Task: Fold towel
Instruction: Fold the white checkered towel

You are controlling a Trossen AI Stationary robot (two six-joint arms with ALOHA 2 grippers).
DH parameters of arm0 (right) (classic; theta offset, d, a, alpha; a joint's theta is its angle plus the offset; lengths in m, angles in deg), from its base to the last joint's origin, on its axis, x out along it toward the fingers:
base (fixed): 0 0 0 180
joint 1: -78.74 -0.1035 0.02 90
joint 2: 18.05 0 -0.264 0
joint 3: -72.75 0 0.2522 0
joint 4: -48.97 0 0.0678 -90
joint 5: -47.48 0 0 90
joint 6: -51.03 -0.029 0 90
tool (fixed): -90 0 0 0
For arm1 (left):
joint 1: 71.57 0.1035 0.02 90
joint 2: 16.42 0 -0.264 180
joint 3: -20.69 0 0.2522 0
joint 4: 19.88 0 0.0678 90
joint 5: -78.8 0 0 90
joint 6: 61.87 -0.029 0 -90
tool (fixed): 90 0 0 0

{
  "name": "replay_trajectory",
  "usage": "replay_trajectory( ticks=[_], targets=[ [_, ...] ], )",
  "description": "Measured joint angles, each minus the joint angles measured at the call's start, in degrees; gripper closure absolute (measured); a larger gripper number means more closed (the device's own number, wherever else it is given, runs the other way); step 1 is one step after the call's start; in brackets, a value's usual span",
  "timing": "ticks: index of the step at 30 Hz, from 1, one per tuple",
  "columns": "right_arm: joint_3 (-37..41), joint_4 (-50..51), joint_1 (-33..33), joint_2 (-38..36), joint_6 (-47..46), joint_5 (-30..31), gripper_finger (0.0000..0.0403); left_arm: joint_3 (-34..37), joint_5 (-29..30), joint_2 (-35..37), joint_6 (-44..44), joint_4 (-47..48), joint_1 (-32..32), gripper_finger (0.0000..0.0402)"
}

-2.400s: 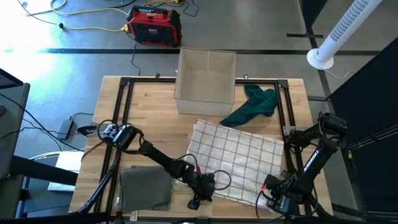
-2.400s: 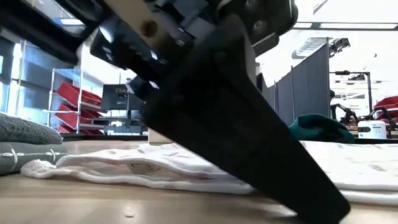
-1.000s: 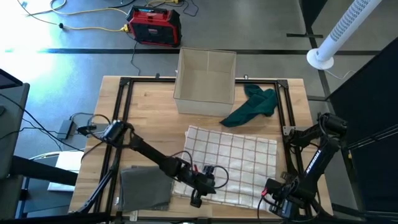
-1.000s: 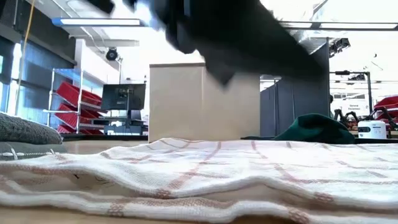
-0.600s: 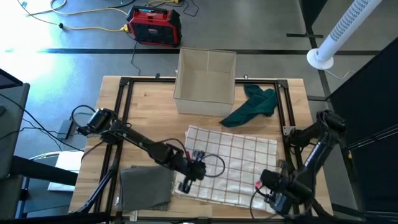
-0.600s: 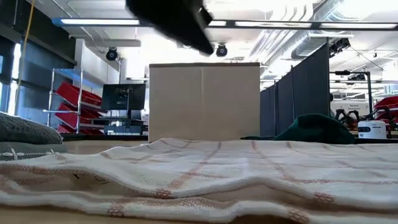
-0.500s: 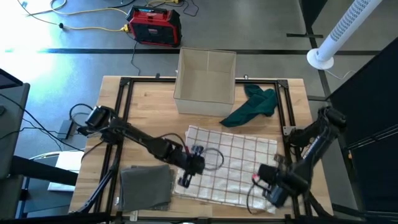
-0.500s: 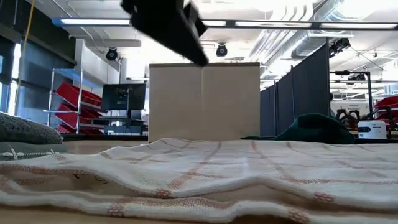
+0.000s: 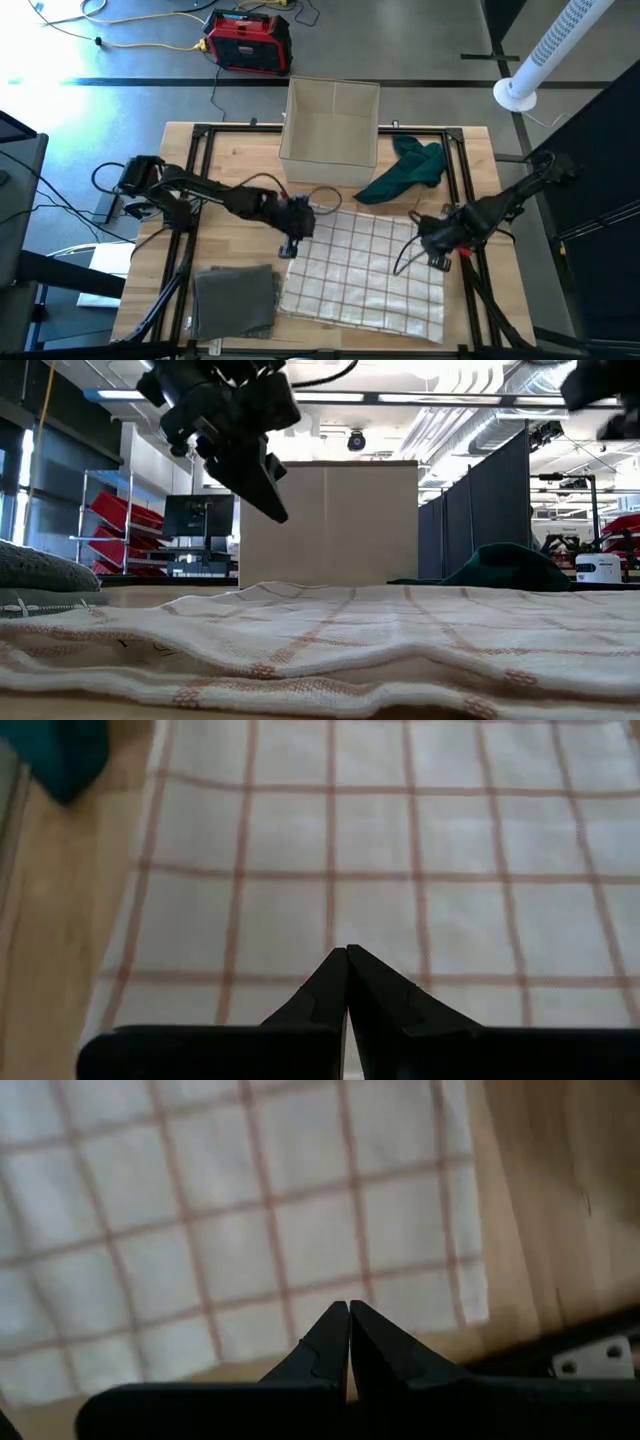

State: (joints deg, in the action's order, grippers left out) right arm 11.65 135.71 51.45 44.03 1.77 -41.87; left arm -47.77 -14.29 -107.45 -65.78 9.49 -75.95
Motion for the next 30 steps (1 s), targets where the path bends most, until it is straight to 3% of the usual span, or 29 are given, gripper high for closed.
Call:
replay_trajectory(
  ticks=[7, 13, 20, 25, 30],
  targets=[
    [7.4, 0.1, 7.0, -2.4, 6.3, -4.1, 0.0402, 1.5, -2.0, 1.9, -3.7, 3.3, 4.6, 0.0402],
    [8.6, -1.8, 11.4, -0.6, 13.6, -4.9, 0.0392, 1.5, -4.4, 1.8, -5.5, 7.1, 5.7, 0.0402],
    [8.6, -3.6, 17.0, 2.3, 16.3, -3.5, 0.0306, 2.9, -12.4, 1.8, -8.9, 7.8, 5.5, 0.0402],
    [8.6, -4.1, 20.8, 5.9, 20.0, -0.5, 0.0250, 9.2, -12.9, 1.8, -10.1, 2.3, 6.5, 0.0402],
    [8.6, -3.8, 23.8, 10.8, 25.7, -0.5, 0.0223, 12.9, -14.3, 1.8, -9.4, -2.8, 7.5, 0.0402]
  ],
)
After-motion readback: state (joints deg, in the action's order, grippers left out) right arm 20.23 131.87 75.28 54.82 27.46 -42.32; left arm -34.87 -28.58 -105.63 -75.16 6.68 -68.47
